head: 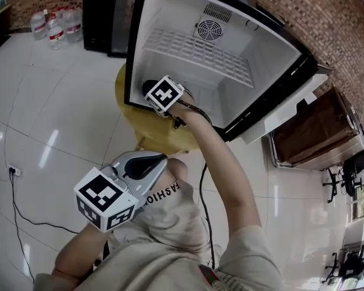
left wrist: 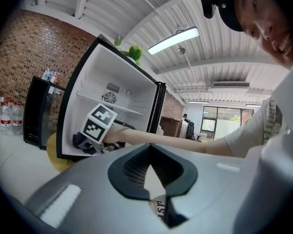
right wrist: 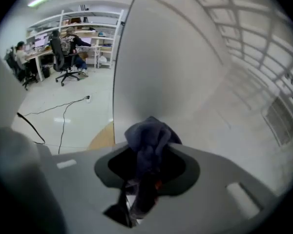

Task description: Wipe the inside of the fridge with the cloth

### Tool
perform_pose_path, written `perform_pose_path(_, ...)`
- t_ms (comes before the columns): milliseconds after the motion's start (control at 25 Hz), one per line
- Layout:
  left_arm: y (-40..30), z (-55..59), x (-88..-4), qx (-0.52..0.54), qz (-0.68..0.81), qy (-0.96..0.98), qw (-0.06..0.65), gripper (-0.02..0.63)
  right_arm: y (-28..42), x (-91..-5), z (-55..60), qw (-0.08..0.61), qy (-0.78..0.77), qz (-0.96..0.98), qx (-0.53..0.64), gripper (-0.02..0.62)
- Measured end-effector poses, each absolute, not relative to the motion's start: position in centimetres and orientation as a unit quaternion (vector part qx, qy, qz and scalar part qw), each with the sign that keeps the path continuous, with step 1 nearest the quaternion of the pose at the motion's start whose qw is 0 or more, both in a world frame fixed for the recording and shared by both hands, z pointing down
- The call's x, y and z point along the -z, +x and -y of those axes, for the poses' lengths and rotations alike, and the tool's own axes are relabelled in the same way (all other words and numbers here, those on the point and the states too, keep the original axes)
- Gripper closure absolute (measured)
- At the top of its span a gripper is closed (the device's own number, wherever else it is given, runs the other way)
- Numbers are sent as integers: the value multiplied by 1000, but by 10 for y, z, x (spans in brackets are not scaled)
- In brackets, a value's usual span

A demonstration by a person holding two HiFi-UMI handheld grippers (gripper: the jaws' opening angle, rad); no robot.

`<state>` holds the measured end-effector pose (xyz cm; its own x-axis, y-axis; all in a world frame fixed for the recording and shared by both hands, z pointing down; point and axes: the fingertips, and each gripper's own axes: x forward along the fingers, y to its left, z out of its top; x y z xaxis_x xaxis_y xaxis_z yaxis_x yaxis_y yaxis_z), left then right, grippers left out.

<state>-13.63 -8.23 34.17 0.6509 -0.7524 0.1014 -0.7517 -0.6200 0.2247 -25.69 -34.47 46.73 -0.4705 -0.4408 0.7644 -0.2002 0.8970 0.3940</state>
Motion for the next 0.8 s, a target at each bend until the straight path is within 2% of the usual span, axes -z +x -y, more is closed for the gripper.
perform_pose_path(200, -135, 84, -348, -4, 414, 901, 131, 606, -136, -468, 381, 553, 311, 769, 82, 483)
perform_pose_path(360, -126, 83, -345, -5, 408, 904, 126, 606, -37, -478, 403, 710, 374, 579, 141, 485)
perform_pose_path(440, -122, 81, -345, -6, 406, 906, 124, 606, -21, -482, 405, 755, 362, 523, 160, 485)
perform_pose_path(480, -120, 80, -344, -7, 404, 906, 123, 606, -28, -481, 404, 754, 352, 528, 168, 484)
perform_pose_path(560, -118, 79, -342, -7, 403, 907, 121, 606, -74, -467, 395, 689, 332, 616, 189, 483)
perform_pose_path(680, -122, 78, -340, -5, 404, 907, 120, 606, -183, -430, 352, 492, 268, 811, 166, 482)
perform_pose_path(720, -125, 79, -340, -4, 405, 906, 121, 606, -214, -427, 334, 449, 237, 850, 141, 482)
perform_pose_path(800, -129, 78, -342, -4, 408, 905, 122, 606, -267, -437, 303, 414, 168, 887, 115, 482)
